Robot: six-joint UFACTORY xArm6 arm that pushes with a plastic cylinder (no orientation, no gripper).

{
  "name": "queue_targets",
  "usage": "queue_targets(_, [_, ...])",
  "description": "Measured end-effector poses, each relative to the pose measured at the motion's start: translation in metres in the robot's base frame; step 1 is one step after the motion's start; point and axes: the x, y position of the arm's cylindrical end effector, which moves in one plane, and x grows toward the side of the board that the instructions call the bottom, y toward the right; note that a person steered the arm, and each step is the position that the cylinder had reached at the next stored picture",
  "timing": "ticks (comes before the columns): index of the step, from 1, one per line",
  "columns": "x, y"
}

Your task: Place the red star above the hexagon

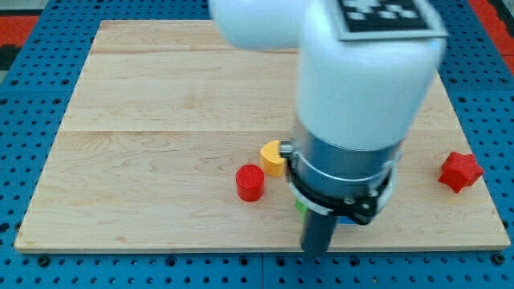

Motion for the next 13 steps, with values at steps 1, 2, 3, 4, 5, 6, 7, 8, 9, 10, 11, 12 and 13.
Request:
queue_targets(1, [-0.022, 0.133])
queue_targets(2, [-0.066, 0.22])
queue_targets(3, [-0.103, 0.185])
queue_targets(4, [-0.099, 0.108])
queue_targets(5, [-0.107, 0.166])
queue_targets(6, [-0.096, 0.174])
queue_targets(7, [-0.087, 0.203])
queue_targets(8, [-0.108, 0.261])
queue_targets(9, [-0.122, 0.261])
queue_targets(10, [-0.119, 0.262])
queue_targets(11, [-0.118, 0.232])
queue_targets(12, [-0.119, 0.2])
queue_targets(13, [-0.126, 0.185])
